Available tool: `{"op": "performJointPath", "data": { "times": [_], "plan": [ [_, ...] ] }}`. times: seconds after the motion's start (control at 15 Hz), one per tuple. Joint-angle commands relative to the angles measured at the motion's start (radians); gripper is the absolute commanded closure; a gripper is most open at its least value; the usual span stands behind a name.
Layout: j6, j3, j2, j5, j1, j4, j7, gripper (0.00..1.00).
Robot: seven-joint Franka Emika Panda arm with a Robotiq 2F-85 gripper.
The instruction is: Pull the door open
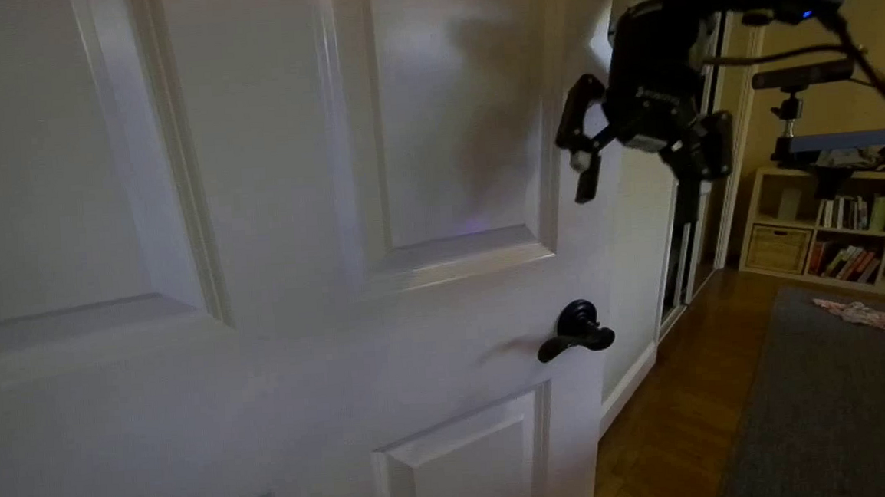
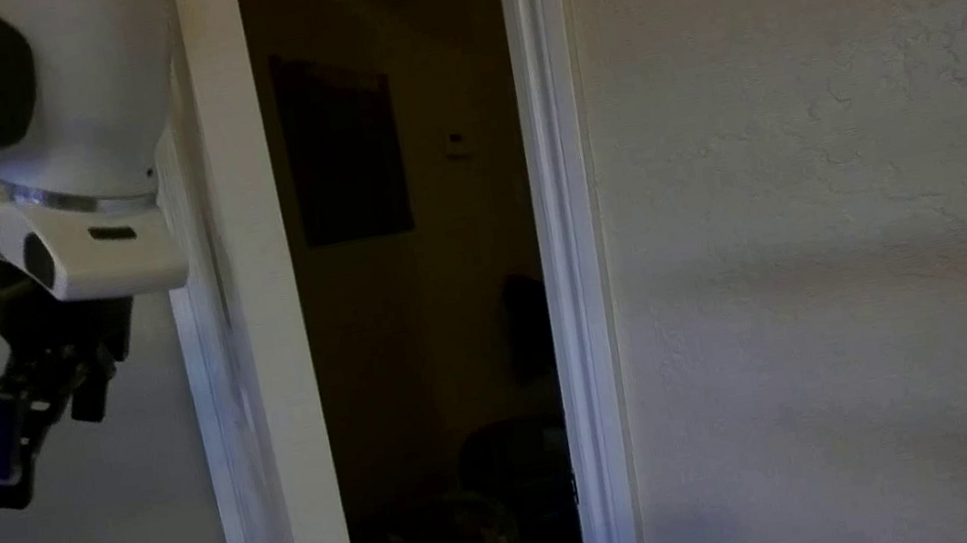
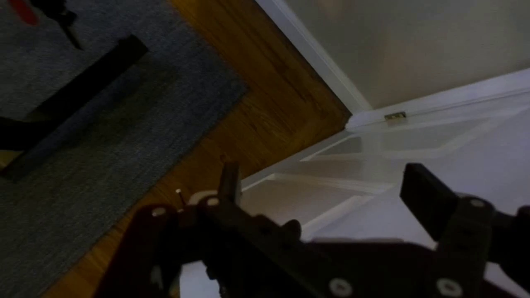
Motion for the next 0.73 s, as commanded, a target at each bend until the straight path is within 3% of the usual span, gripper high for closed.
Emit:
{"op": "performJointPath", "data": {
  "times": [0.0, 0.4, 0.47, 0.67],
  "plan": [
    [-0.157, -0.053, -0.139, -0.072, 0.021, -0.050, -0.014, 0.00],
    [-0.188, -0.059, -0.255, -0.133, 0.016, -0.098, 0.003, 0.00],
    [-0.188, -0.056, -0.195, -0.127, 0.018, -0.043, 0.000, 0.00],
    [-0.187, -0.055, -0.218, -0.127, 0.017, -0.062, 0.000, 0.00]
  ]
}}
